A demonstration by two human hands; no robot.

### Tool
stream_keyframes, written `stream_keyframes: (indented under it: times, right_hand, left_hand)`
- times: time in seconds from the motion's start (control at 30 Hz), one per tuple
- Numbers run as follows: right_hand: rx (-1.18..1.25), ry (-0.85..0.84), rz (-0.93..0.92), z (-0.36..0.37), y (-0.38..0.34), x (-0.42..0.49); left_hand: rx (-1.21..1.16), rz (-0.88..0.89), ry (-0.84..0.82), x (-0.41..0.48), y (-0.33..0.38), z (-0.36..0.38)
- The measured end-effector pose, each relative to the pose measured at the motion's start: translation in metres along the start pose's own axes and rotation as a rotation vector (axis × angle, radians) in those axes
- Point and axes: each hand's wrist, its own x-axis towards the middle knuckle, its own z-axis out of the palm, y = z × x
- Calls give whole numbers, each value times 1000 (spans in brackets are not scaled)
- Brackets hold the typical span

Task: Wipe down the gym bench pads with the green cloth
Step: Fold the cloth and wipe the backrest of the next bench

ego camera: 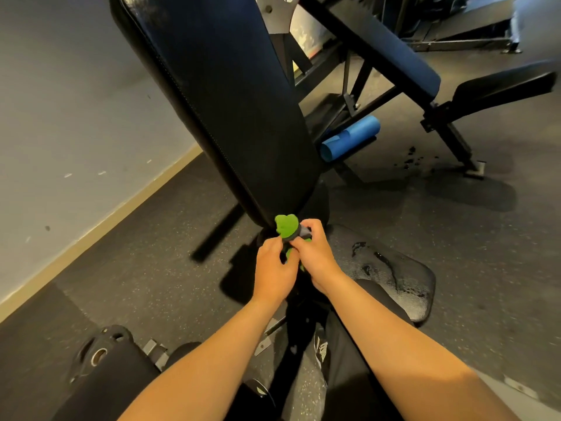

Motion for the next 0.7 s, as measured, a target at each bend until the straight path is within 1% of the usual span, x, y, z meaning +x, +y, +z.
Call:
stream_keyframes:
  times: [0.03, 0.07, 0.1, 0.13, 0.2, 0.3, 0.37, 0.43, 0.57, 0.7]
  right_hand:
    - [47, 88, -3, -4, -1, 3]
    - [90, 173, -3, -8, -2, 6]
    - [133, 245, -2, -9, -2, 10]
    - [175, 292, 3, -10, -4, 14]
    - [262, 330, 11, -10, -6, 25]
    - [322, 356, 11, -8, -16, 51]
    - [382, 406, -3, -7, -24, 75]
    - [440, 438, -28, -6, -34, 99]
    - [390, 410, -45, 4, -51, 138]
    - [321, 426, -54, 12, -42, 147]
  left_hand:
    - [-94, -23, 43, 1, 6, -5]
    - [-206, -77, 125, 6, 12, -11]
    - [-323, -175, 215, 13, 17, -16]
    - [-405, -265, 271, 19, 24, -20]
    - [-470, -356, 250, 34, 37, -21]
    - [-460, -407, 221, 53, 51, -8]
    - [-434, -390, 299, 61, 49, 7]
    - [-399, -327, 370, 64, 43, 17]
    - [-390, -257, 409, 70, 31, 27]
    - [-378, -237, 419, 71, 29, 29]
